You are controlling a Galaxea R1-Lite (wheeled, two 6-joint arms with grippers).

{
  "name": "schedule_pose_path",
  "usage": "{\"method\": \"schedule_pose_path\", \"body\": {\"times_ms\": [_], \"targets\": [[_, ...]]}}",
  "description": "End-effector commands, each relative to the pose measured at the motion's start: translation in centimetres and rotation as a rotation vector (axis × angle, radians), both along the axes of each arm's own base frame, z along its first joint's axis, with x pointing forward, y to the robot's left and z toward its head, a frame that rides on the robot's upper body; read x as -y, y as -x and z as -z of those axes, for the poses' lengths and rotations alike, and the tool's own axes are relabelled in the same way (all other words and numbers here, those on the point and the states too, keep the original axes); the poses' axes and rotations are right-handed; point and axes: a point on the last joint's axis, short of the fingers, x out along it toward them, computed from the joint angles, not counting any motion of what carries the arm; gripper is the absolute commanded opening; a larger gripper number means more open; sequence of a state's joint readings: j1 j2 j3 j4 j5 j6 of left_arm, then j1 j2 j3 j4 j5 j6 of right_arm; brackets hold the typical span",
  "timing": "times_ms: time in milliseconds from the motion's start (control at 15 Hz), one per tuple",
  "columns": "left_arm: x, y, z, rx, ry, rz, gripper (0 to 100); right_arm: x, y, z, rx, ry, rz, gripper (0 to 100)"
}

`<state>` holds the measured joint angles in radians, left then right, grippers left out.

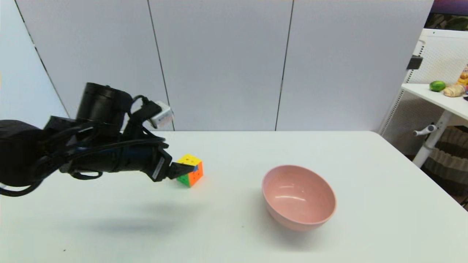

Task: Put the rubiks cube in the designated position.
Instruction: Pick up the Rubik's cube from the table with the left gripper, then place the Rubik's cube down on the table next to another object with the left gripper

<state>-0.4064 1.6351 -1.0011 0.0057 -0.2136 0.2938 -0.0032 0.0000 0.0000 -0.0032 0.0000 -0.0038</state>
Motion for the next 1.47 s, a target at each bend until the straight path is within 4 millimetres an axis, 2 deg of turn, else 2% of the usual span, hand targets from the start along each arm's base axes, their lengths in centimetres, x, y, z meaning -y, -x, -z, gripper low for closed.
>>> {"method": "schedule_pose_path", "body": {"times_ms": [67,267,533,933,1000,1467], "targets": [[2.5,-2.6,3.3,-0.109,-0.054,0.031,100,0.0,0.0,0.0,0.0,0.001,0.0,100],[3.6,-4.6,4.1,-0.112,-0.065,0.014,100,0.0,0.0,0.0,-0.002,0.001,0.0,100],[4.0,-6.1,5.3,-0.109,-0.126,-0.083,100,0.0,0.0,0.0,0.0,0.001,0.0,100],[4.0,-6.6,6.0,-0.124,-0.142,-0.171,100,0.0,0.0,0.0,-0.003,0.001,0.0,100],[4.1,-6.7,6.0,-0.125,-0.136,-0.177,0,0.0,0.0,0.0,0.0,0.001,0.0,100],[4.0,-6.8,5.5,-0.103,-0.14,-0.202,0,0.0,0.0,0.0,-0.002,0.001,0.0,100]]}}
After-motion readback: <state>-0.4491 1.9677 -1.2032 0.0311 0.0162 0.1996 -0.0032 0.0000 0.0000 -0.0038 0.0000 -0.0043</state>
